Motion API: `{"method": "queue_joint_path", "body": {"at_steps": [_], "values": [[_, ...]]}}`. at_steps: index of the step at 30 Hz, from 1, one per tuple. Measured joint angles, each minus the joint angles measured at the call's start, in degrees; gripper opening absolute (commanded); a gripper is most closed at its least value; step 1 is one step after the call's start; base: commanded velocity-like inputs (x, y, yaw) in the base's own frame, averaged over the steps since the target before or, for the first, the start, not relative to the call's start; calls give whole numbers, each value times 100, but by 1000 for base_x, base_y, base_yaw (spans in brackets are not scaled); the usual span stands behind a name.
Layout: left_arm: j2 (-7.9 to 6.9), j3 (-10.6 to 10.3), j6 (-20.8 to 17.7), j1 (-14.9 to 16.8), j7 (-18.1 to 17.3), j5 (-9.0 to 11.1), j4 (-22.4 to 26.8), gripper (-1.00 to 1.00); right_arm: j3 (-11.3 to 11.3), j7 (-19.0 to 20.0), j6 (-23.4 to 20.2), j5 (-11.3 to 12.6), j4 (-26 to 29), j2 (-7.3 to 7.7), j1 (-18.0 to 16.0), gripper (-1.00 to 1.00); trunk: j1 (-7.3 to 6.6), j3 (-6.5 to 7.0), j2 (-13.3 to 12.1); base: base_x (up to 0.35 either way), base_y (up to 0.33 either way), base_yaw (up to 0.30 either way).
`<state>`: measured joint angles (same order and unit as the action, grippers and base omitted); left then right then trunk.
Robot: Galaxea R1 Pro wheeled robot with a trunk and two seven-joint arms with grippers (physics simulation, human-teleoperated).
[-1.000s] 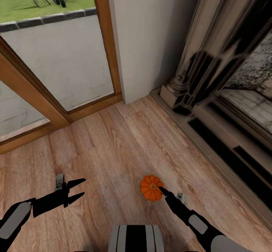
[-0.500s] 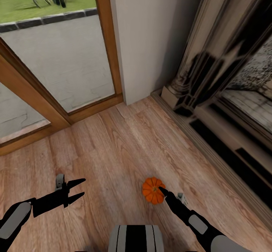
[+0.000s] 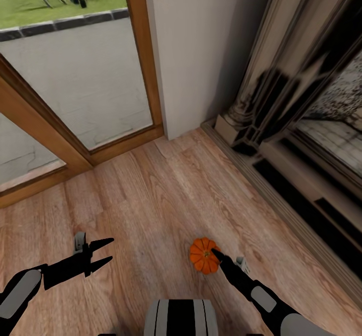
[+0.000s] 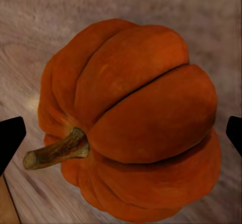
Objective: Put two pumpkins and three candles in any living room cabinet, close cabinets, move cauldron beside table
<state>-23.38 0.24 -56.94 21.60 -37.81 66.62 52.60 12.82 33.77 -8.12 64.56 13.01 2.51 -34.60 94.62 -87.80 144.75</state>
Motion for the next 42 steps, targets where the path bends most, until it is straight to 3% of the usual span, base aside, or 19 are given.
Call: {"method": "queue_joint_path", "body": {"at_steps": [15,20,42], "values": [[0,0,-1,0,-1,3,0,100,-1,-154,-2,-3,0,0,1,100,15,-134,8,0,0,0],[0,0,2,0,0,0,0,100,-4,-142,-9,17,9,0,-1,100,28,-244,15,0,0,0],[0,0,1,0,1,3,-1,100,-13,-157,-29,13,4,0,-1,100,28,-244,15,0,33,0]]}}
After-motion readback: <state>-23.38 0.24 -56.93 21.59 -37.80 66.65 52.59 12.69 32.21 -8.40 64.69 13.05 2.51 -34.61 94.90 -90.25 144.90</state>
